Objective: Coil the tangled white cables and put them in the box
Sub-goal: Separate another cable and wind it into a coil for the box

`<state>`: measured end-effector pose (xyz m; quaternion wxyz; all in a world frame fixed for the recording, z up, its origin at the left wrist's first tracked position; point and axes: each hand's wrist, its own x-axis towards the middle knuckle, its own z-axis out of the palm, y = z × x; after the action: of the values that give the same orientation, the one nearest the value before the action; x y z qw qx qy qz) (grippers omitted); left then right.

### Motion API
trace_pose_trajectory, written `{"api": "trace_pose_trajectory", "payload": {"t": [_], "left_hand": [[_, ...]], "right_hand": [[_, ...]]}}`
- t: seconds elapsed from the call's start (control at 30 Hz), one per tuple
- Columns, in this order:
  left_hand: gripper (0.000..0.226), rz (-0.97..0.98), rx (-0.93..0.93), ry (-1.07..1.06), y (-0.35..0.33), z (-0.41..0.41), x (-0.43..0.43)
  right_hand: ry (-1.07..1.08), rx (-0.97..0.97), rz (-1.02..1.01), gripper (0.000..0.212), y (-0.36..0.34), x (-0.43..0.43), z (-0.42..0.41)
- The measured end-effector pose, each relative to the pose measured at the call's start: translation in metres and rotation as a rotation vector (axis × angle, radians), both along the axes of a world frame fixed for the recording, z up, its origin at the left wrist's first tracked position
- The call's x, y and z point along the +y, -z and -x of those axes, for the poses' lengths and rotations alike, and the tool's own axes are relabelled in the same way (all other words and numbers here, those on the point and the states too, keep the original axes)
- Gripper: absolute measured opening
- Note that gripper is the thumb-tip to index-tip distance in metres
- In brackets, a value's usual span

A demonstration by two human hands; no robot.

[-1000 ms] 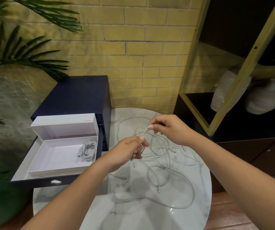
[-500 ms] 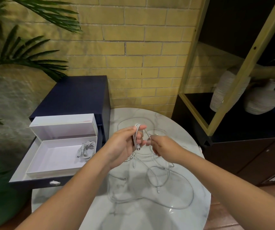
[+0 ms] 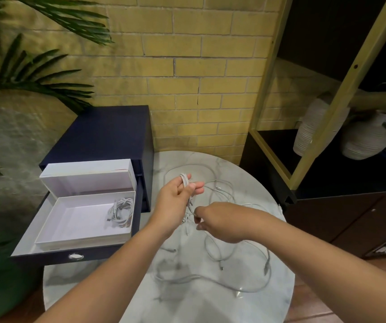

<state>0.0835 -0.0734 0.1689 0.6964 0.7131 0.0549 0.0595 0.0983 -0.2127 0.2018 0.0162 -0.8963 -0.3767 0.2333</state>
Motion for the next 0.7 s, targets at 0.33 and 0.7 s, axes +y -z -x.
{"api": "trace_pose_trajectory", "payload": {"t": [0.33,0.7], "left_hand": [[0.016,-0.594,0.037,0.151,0.030,0.002,0.020],[0.044,-0.634,0.099,0.363,0.021,0.008,0.017]], "right_hand": [[0.005,-0.170,-0.094,0.018,-0.030,-0.016,-0.018],[-0.124,-0.683,-0.239,0.013,-0.012,-0.038,-0.050]]}}
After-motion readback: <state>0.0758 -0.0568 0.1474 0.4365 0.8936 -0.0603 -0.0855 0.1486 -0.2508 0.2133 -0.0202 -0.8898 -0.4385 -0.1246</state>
